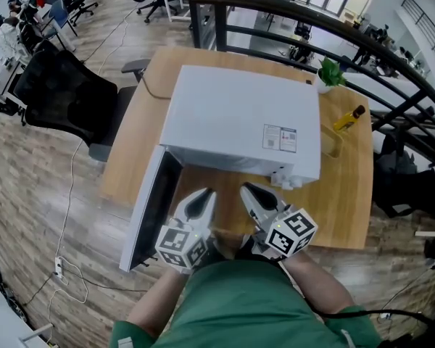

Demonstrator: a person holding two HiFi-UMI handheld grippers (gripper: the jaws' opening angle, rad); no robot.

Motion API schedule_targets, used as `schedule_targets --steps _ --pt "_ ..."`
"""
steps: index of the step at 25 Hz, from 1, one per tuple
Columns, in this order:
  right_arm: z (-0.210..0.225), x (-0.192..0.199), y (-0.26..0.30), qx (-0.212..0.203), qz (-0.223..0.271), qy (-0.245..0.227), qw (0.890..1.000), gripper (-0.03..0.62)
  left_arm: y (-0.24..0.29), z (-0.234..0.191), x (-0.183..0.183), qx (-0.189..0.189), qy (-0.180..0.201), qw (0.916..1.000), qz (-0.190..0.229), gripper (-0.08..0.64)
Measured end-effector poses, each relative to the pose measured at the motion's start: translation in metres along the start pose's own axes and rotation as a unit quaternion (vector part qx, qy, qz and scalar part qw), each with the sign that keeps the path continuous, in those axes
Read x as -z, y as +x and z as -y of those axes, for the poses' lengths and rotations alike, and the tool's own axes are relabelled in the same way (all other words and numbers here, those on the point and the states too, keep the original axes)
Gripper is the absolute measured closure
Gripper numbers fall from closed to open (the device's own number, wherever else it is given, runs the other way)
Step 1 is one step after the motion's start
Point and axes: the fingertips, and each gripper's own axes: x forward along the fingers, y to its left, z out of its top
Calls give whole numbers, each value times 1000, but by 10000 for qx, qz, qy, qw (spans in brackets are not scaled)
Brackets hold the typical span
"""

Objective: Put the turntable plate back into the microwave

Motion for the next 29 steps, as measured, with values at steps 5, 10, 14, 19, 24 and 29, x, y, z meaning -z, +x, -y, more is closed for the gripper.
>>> schedule_targets --steps 5,10,14,19,24,29 --pt "-6 -12 -6 43 76 -302 9995 575 -4 5 -9 -16 230 9997 73 511" --pt "-11 -20 -10 55 156 -540 9984 581 -4 12 -18 33 232 9995 195 512" --pt "-13 -24 -10 72 180 -748 9970 581 -2 13 -20 27 252 9994 215 512" --pt "-11 -23 -9 122 185 -799 9966 581 -2 12 -17 11 291 9993 213 512" --pt "-13 -26 -10 143 210 -908 9955 581 -3 9 -16 -29 327 9992 212 512" --pt "-15 -27 -10 144 227 -956 9951 581 -3 9 -16 -34 297 9994 183 512"
